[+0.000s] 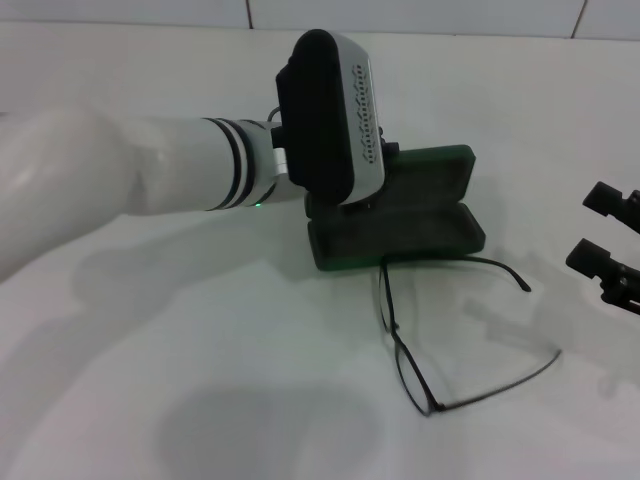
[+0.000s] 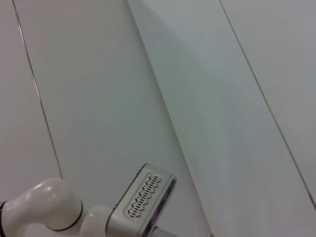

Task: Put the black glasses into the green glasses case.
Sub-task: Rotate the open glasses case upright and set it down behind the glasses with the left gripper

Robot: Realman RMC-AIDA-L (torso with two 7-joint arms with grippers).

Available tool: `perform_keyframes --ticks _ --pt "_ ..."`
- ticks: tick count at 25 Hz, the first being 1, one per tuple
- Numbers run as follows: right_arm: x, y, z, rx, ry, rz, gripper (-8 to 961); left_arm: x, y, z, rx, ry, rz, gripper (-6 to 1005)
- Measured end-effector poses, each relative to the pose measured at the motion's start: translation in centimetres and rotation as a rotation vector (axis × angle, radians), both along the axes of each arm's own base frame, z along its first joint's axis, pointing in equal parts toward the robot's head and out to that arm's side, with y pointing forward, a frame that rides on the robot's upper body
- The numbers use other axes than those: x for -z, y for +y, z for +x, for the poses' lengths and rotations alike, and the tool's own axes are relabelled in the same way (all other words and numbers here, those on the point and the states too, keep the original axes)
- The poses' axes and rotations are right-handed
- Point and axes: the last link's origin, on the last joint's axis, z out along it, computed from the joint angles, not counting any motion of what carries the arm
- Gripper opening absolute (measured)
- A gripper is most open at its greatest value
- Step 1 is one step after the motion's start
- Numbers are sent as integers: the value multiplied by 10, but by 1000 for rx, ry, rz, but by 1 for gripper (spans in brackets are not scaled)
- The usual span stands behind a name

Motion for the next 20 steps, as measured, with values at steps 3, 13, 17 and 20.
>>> perform_keyframes --ticks 3,13,17,20 --pt "0 1 -1 -5 1 -1 887 -3 -3 1 2 -28 -31 136" --pt "0 0 -1 -1 3 -3 887 -12 5 -4 -37 -89 -46 169" --pt "0 0 0 0 3 -3 887 -7 9 -10 -58 -89 -43 182" --pt "0 0 0 0 2 -5 887 -4 10 -13 -64 -94 -50 192"
